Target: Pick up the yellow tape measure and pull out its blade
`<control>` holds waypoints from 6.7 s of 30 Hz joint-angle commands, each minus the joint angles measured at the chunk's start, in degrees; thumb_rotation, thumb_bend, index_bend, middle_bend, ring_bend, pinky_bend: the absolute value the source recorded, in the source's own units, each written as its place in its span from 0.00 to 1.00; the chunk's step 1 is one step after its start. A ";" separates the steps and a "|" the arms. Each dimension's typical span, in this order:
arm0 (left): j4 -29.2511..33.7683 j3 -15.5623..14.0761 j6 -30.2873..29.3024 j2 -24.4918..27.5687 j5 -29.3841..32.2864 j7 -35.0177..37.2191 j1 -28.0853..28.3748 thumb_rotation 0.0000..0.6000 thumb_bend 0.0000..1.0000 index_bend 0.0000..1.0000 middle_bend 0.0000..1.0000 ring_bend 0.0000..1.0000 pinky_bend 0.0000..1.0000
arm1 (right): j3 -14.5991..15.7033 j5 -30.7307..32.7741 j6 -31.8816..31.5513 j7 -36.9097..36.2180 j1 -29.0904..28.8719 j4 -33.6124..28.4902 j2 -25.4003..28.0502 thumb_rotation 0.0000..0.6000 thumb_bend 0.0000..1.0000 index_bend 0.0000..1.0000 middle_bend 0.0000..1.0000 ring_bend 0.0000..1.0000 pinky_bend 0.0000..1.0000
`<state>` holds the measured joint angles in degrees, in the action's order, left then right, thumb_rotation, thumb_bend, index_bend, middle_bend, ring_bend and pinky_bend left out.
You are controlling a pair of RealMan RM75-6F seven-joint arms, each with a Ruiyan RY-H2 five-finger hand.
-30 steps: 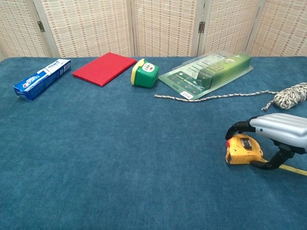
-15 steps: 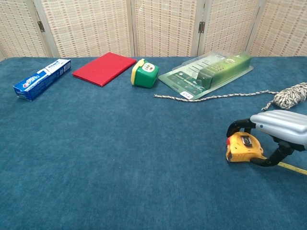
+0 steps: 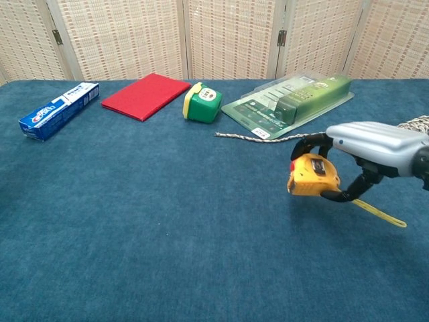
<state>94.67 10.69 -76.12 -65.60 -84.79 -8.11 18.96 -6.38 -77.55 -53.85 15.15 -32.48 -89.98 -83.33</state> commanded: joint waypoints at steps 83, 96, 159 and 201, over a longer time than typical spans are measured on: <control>-1.91 8.17 13.36 -27.20 29.04 6.13 19.26 1.00 0.33 0.00 0.00 0.00 0.00 | -19.92 49.32 -10.07 26.61 -34.77 8.38 -27.25 1.00 0.36 0.51 0.51 0.41 0.20; -3.42 8.56 13.68 -28.16 30.26 5.55 19.67 1.00 0.33 0.00 0.00 0.00 0.00 | -19.59 48.67 -9.66 25.95 -34.66 8.26 -27.16 1.00 0.36 0.51 0.51 0.41 0.20; -1.76 10.08 13.38 -26.00 34.02 4.56 18.45 1.00 0.51 0.27 0.00 0.00 0.00 | -18.79 49.26 -10.32 25.53 -33.22 5.26 -24.41 1.00 0.36 0.51 0.51 0.42 0.20; -0.35 11.90 15.94 -17.24 34.70 13.74 13.96 1.00 0.63 0.62 0.03 0.00 0.00 | -13.43 52.88 -0.99 26.77 -30.74 -2.52 -10.24 1.00 0.36 0.51 0.51 0.43 0.20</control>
<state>94.02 22.49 -60.39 -83.38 -50.06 5.22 33.30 -20.49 -24.35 -55.68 42.46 -63.71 -91.65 -94.57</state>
